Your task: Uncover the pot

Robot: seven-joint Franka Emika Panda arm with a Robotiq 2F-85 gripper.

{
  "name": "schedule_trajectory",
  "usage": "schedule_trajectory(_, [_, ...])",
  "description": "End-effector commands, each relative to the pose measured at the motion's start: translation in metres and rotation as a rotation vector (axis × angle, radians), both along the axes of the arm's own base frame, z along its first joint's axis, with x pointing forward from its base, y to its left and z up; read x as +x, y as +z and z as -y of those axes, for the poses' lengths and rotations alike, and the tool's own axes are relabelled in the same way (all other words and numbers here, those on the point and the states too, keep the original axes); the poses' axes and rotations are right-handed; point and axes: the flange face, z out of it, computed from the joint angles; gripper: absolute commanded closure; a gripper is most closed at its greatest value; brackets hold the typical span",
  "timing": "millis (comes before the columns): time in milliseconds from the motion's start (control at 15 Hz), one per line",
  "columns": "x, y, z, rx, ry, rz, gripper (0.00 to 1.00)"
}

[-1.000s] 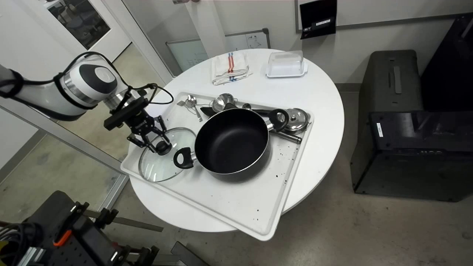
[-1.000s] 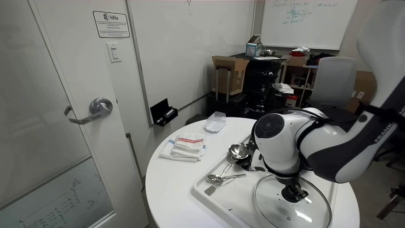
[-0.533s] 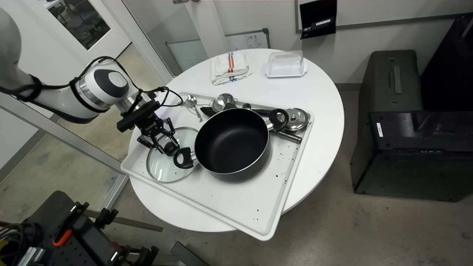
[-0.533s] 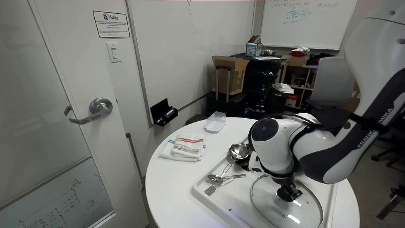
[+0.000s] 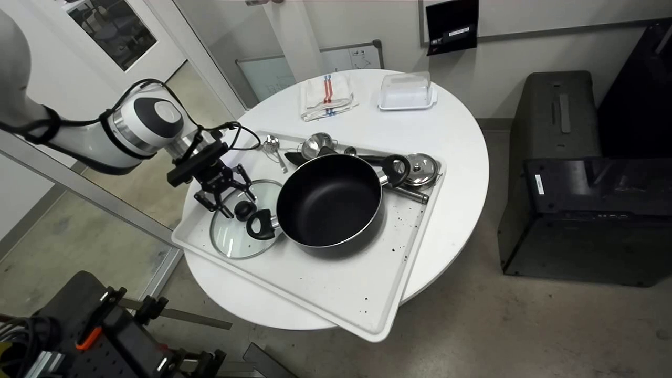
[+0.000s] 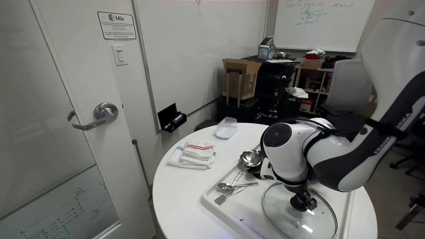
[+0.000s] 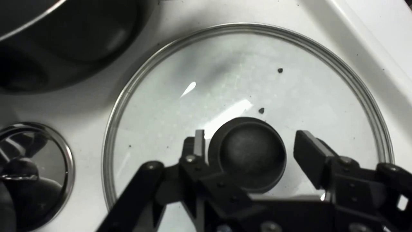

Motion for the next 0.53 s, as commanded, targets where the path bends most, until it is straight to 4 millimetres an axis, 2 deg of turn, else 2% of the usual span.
schedule_trajectory(0, [0.003,0.008,0.003,-0.005,0.028,-0.002,0.00])
schedule_trajectory(467, [-0.007,0.037,0.004,-0.011,0.024,0.001,0.00])
